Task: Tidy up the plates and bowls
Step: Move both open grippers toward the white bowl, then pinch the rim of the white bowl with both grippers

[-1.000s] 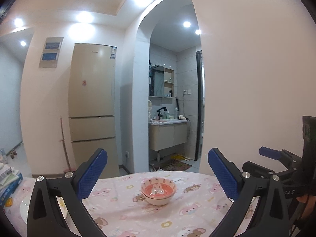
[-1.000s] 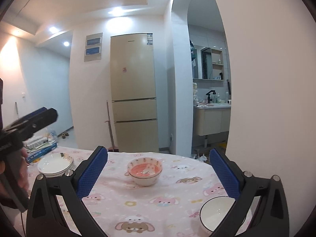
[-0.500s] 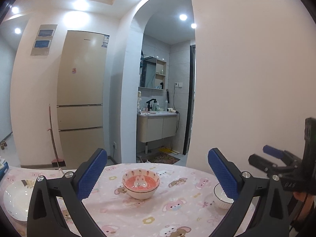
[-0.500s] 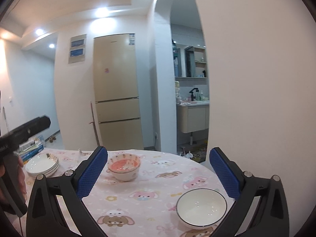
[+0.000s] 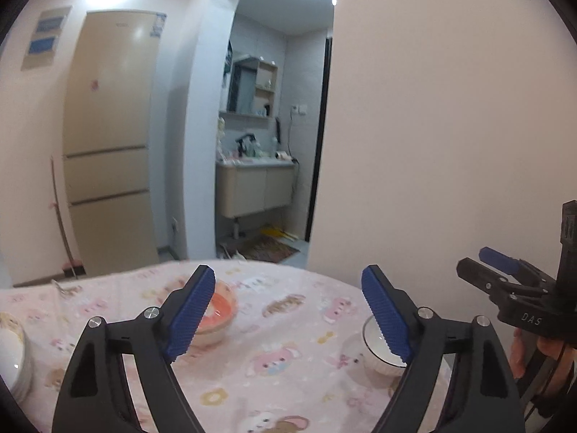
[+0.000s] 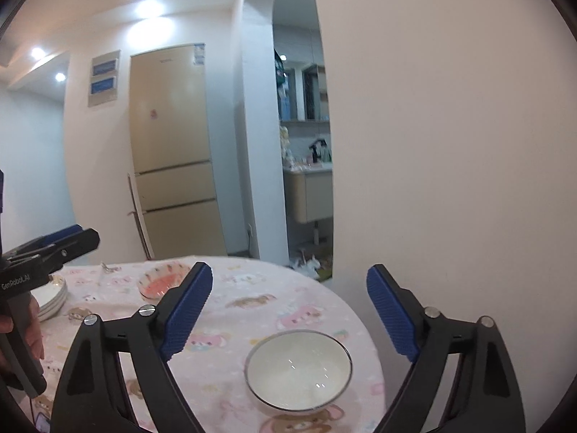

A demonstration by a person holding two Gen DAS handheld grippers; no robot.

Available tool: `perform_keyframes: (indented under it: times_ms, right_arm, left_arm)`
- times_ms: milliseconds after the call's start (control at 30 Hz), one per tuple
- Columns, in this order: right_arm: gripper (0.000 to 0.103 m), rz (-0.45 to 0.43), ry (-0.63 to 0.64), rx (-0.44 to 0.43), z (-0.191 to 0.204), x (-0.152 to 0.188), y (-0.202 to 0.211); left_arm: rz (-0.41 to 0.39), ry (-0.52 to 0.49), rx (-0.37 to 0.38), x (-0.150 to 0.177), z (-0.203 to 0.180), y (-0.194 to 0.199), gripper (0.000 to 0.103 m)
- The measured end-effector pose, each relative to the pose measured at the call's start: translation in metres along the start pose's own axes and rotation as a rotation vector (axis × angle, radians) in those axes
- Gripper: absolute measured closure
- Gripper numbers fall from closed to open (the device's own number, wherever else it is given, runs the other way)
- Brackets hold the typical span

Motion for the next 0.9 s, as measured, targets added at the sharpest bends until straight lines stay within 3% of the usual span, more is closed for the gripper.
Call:
perform_keyframes:
  times_ms: [100,167,267,400,567,700,900]
  right_arm:
    - [0.027,0.042,-0.012,0.002,-0.009,0.01,-0.012]
    - [0.031,0.094,-0.071,-0.046,-0.015,0.018,-0.025]
    - [0.041,0.173,-0.17,-0.091,-0.028,0.029,-0.046]
    - [0.047,0.225,-0.182,-0.027,-0.048,0.043,-0.058]
    - [0.056,0.303,-0.195,0.012,-0.068,0.068,-0.064]
    - [0.06,0.353,-0.174,0.023,-0.071,0.086,-0.071]
    - [0.078,0.431,-0.155,0.048,-0.072,0.11,-0.081]
  left_arm:
    - [0.075,0.011,0.032,0.016,-0.014,-0.025,0.018]
    - [0.132,0.031,0.064,0.027,-0.023,-0.043,0.028]
    - [0.236,0.07,0.112,0.045,-0.036,-0.068,0.034]
    - [0.34,0.1,0.151,0.07,-0.054,-0.093,0.041]
    - [0.437,0.09,0.182,0.099,-0.076,-0.119,0.064]
    - [0.461,0.066,0.195,0.113,-0.09,-0.13,0.065]
    - [0.519,0.036,0.212,0.125,-0.099,-0.148,0.065]
Point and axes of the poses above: each gripper's, at about its wrist camera, not at the fingertips, and y roughly against the way its jaws point, z to its left, x to its underside, the point moved 9 cm from there along -y, roughly the way its jaws point, and after that the axes turned 3 degrees about -z, right-handed, at the moved point
